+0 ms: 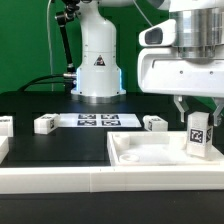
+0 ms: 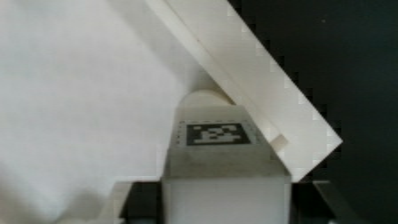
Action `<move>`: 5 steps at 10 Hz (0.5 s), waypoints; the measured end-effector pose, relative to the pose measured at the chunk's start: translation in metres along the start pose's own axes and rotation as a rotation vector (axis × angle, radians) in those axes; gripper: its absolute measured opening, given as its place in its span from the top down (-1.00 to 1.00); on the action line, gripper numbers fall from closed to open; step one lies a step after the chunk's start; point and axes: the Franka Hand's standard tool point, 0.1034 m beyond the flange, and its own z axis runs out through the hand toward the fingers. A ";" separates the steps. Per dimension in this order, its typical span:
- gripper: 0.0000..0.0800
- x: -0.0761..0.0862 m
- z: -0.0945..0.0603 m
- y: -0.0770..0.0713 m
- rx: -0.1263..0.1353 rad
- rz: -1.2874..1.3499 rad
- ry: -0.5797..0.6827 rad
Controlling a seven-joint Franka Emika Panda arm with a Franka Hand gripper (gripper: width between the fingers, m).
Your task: Assemble square table
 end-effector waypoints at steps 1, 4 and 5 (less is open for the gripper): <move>0.27 0.001 0.000 0.000 0.009 0.050 -0.010; 0.27 0.001 0.000 0.000 0.018 0.115 -0.022; -0.12 0.001 0.000 0.000 0.021 0.080 -0.018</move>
Offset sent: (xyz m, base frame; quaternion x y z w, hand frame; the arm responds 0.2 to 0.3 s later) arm 0.0000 0.0000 0.0000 0.0000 0.0000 0.0650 0.9979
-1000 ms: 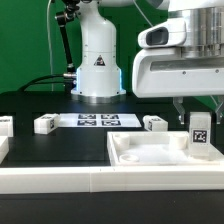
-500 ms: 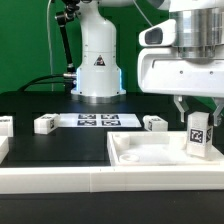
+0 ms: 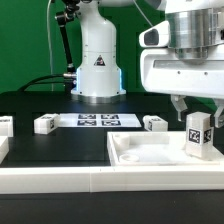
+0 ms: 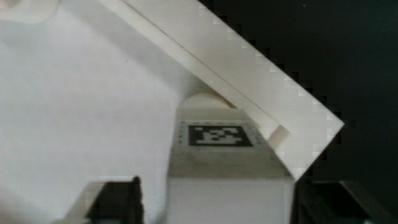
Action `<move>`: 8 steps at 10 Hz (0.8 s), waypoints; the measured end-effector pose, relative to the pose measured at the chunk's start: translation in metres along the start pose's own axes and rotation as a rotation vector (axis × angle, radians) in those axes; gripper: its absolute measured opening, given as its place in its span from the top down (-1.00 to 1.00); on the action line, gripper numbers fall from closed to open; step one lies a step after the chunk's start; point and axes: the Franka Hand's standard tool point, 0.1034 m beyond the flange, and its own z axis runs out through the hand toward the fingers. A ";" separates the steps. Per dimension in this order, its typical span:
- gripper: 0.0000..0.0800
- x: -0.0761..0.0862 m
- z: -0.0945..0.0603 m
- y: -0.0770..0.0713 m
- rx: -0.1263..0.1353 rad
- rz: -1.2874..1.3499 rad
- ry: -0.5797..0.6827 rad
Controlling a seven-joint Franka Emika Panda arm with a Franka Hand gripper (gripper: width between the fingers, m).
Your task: Assemble square table
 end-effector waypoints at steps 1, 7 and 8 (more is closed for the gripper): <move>-0.43 0.000 0.001 -0.001 0.005 -0.016 0.005; -0.62 0.002 -0.001 -0.001 -0.029 -0.584 -0.011; -0.62 0.002 -0.001 -0.001 -0.030 -0.662 -0.011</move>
Offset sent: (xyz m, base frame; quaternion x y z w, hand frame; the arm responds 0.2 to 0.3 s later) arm 0.0100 -0.0027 0.0032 -0.0039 -0.0202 -0.3001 0.9537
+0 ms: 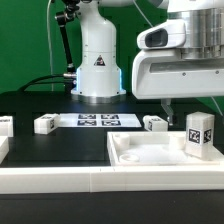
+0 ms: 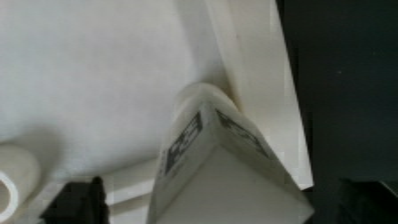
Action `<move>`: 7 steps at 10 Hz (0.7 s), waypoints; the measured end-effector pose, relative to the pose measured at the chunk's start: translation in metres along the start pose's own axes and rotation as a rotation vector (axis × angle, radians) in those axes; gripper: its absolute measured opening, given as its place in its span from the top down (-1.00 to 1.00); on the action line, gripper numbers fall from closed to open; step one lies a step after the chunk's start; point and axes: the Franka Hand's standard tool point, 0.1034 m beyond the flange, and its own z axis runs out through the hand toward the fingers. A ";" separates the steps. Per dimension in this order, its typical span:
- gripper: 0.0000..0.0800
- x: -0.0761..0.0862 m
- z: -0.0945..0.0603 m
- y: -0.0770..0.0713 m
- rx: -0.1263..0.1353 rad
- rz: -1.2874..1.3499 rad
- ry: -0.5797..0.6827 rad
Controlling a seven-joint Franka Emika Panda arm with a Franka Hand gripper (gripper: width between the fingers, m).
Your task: Assemble square table
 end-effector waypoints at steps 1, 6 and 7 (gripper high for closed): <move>-0.62 -0.001 0.001 -0.003 -0.005 -0.092 0.000; -0.62 -0.002 0.001 -0.003 -0.003 -0.458 -0.001; -0.62 -0.002 0.001 -0.003 -0.003 -0.489 -0.002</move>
Offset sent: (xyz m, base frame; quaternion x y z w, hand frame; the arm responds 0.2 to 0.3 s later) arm 0.0014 0.0039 0.0005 0.0152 0.0014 -0.1991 0.9799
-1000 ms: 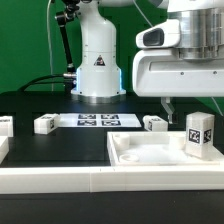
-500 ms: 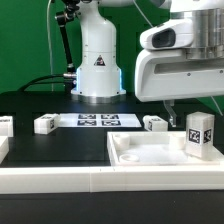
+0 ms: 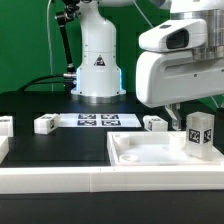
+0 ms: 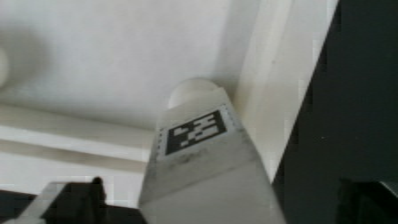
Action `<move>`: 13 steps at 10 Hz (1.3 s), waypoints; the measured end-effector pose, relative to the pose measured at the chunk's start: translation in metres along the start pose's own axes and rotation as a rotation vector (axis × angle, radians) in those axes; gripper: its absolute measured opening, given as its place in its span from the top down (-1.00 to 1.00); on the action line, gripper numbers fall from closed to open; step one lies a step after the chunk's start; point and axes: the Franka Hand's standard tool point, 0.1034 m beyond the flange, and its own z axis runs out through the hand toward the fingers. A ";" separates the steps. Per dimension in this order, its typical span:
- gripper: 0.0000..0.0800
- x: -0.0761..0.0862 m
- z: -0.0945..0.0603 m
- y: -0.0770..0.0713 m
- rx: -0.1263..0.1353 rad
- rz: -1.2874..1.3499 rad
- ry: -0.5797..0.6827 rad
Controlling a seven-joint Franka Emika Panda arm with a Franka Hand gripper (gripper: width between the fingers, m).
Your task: Assemble square table
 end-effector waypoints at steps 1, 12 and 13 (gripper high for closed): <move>-0.62 0.000 0.000 0.000 -0.001 -0.076 -0.001; 0.27 0.001 0.001 0.002 -0.003 0.387 0.032; 0.27 0.001 0.001 0.003 -0.001 0.474 0.038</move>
Offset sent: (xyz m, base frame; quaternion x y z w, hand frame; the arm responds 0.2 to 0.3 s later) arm 0.0000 0.0000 0.0000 0.0000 0.0000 0.0000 1.0000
